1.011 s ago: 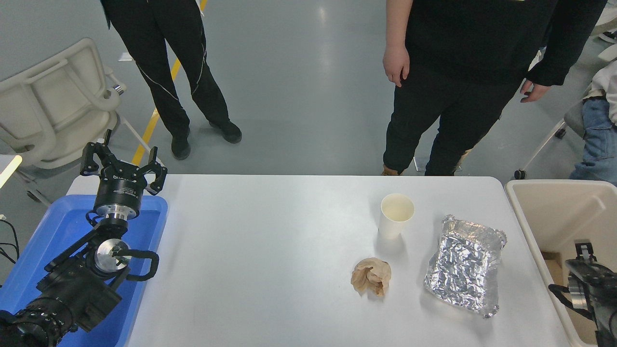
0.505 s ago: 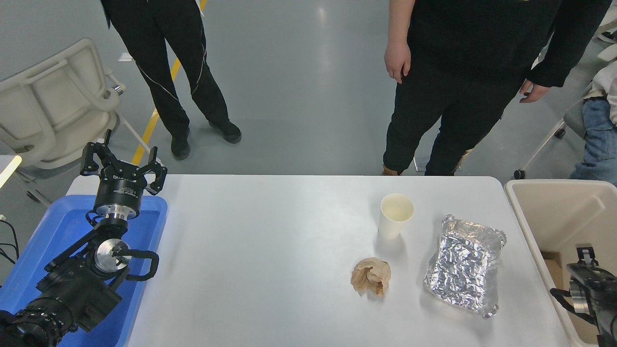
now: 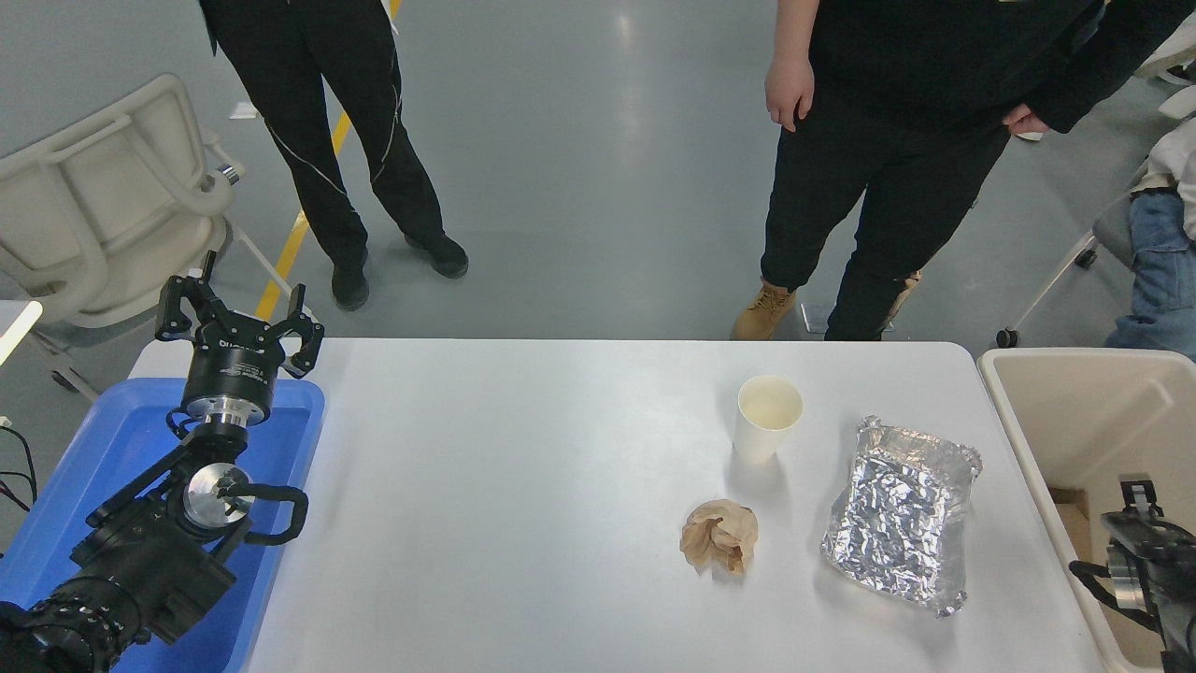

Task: Pick up paper cup place in dustbin

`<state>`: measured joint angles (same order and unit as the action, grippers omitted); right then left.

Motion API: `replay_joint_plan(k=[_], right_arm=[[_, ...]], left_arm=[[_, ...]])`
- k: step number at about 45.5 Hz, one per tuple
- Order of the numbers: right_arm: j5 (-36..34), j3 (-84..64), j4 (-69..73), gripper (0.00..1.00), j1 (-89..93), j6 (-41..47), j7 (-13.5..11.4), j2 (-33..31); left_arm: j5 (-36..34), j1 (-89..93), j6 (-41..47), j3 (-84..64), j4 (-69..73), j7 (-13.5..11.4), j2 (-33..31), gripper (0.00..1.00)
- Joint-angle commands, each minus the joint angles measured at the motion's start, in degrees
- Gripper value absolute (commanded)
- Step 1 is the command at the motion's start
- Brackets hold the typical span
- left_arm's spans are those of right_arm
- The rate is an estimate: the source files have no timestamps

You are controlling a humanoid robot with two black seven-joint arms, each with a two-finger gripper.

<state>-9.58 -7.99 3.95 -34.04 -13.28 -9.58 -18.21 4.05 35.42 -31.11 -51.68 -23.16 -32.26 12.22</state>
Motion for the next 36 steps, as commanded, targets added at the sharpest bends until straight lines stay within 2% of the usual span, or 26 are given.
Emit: replay_joint_plan(k=[1, 9, 18, 27, 36], right_arm=[[0.00, -0.53, 0.88, 1.00, -0.58, 0.62, 0.00, -2.52], [0.35, -6.50, 10.62, 1.00, -7.52, 1.15, 0.00, -13.14], [1.23, -26.61, 24.86, 1.00, -23.42, 3.16, 0.09, -24.05], [1.23, -42.89, 28.21, 1.00, -39.15, 6.15, 0.09, -25.03], [2.98, -45.45, 36.64, 1.00, -53.92, 11.24, 0.26, -25.73]], left_arm=[[-0.01, 0.00, 0.00, 0.00, 0.05, 0.01, 0.00, 0.99], [-0.01, 0.00, 0.00, 0.00, -0.04, 0.01, 0.00, 0.99], [-0.01, 0.00, 0.00, 0.00, -0.04, 0.01, 0.00, 0.99], [-0.01, 0.00, 0.00, 0.00, -0.04, 0.01, 0.00, 0.99], [-0.01, 0.00, 0.00, 0.00, -0.04, 0.01, 0.00, 0.99]])
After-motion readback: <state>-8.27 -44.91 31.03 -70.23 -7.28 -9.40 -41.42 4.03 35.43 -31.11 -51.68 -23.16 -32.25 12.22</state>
